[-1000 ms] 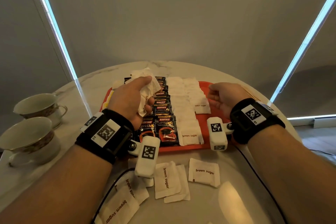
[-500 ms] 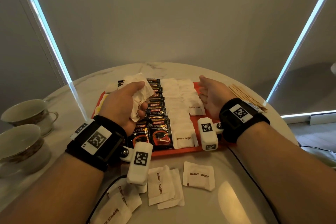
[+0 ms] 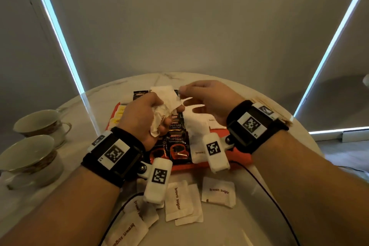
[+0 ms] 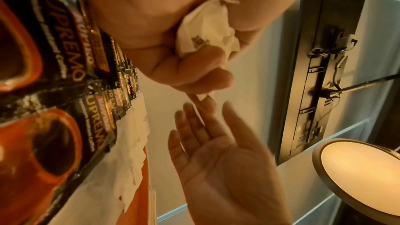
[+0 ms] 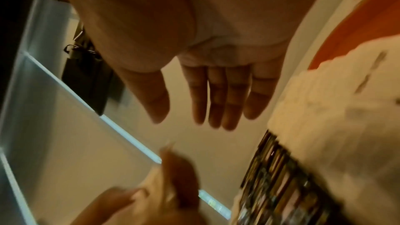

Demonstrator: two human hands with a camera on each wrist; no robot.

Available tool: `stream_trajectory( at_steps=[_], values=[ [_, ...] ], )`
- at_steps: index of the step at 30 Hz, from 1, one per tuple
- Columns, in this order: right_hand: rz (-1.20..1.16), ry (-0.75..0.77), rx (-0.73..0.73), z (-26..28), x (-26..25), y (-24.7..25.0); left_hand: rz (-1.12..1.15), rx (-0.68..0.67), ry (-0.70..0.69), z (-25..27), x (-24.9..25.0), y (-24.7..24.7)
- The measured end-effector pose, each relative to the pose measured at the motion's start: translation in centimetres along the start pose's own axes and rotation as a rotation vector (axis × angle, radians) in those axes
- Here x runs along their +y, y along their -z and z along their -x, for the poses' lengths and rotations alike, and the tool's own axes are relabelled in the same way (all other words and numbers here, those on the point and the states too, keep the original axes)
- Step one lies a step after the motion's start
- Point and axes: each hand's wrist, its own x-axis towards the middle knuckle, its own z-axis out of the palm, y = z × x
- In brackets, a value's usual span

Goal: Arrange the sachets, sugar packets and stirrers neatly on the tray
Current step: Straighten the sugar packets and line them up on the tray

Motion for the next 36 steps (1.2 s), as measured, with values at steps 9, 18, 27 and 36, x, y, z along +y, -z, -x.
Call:
stream_trajectory(
  at_steps=[9,18,27,36],
  values=[
    [-0.447,-0.001,-0.059,0.3,1.1,-1.7,-0.151,0.030,-0.082,-0.2,-0.5,0.3],
    [-0.612,-0.047,-0.142,-0.1,2.5,-1.5,-0.336,0.027,-0.198,-0.9,-0.5,0.6],
    [-0.691,-0.016,-0.043,0.3,2.6,-2.1,-0.214,0.123,-0.209,-1.0,-0.3,0.5],
    [-0.730,0.013,-0.015,0.7,2.6,-2.1,-0.260,0.054,-0.313,-0.6,-0.4,0.4]
  ],
)
